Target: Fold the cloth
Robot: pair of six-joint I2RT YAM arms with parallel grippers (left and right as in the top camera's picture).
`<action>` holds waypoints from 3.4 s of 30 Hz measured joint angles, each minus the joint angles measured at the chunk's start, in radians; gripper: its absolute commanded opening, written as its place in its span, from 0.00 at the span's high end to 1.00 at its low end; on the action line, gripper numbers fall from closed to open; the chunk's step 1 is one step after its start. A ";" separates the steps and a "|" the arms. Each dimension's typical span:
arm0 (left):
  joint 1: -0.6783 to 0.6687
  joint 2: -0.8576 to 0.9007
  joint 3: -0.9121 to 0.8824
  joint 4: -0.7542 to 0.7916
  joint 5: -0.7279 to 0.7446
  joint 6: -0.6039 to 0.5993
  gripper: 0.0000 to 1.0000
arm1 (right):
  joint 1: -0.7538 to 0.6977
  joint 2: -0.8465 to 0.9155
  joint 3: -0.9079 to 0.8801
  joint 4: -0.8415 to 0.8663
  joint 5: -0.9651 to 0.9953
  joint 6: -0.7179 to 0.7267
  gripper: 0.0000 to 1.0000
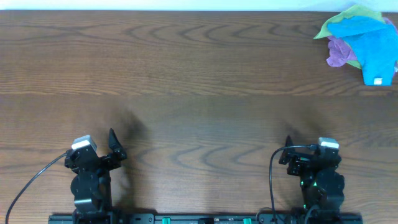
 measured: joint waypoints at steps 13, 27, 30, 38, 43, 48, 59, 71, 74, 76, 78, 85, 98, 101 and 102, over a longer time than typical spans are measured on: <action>0.000 0.000 0.000 0.000 0.000 0.000 0.05 | 0.000 0.000 0.000 0.000 0.000 0.000 0.01; 0.000 0.000 0.000 0.000 0.000 0.000 0.05 | 0.000 0.000 0.000 0.000 0.000 0.000 0.01; 0.000 0.000 0.000 0.000 0.000 0.000 0.05 | 0.000 0.000 0.000 0.000 0.000 0.000 0.01; 0.000 0.000 0.000 0.000 0.000 0.000 0.05 | 0.000 0.000 0.000 0.000 0.000 0.000 0.01; 0.000 0.000 0.000 0.000 0.000 0.000 0.05 | 0.000 0.000 0.000 0.000 0.000 0.000 0.01; 0.000 0.000 0.000 0.000 0.000 0.000 0.05 | 0.000 0.000 0.000 0.000 0.000 0.000 0.01; 0.000 0.000 0.000 0.000 0.000 0.000 0.05 | 0.000 0.000 0.000 0.003 0.035 -0.001 0.01; 0.000 0.000 0.000 0.000 0.000 0.000 0.05 | 0.000 0.000 0.000 0.009 0.075 -0.001 0.01; 0.000 0.000 0.000 0.000 0.000 0.000 0.05 | 0.000 0.000 -0.001 0.048 0.079 -0.001 0.01; 0.000 0.000 0.000 0.000 0.000 0.000 0.05 | 0.000 0.000 -0.003 0.087 0.082 0.006 0.01; 0.000 0.000 0.000 0.000 0.000 0.000 0.05 | 0.000 0.000 -0.005 0.156 0.083 0.022 0.01; 0.000 0.000 -0.001 0.003 0.000 0.000 0.05 | -0.006 0.134 -0.018 0.552 0.081 0.059 0.01; 0.000 -0.001 -0.002 0.004 0.000 0.000 0.05 | -0.185 1.215 0.706 0.428 -0.066 0.023 0.01; 0.000 -0.001 -0.002 0.004 0.000 0.000 0.05 | -0.229 1.364 0.868 0.318 -0.082 0.003 0.01; 0.000 -0.001 -0.002 0.004 0.000 0.000 0.05 | -0.243 1.406 0.917 0.284 -0.089 -0.002 0.01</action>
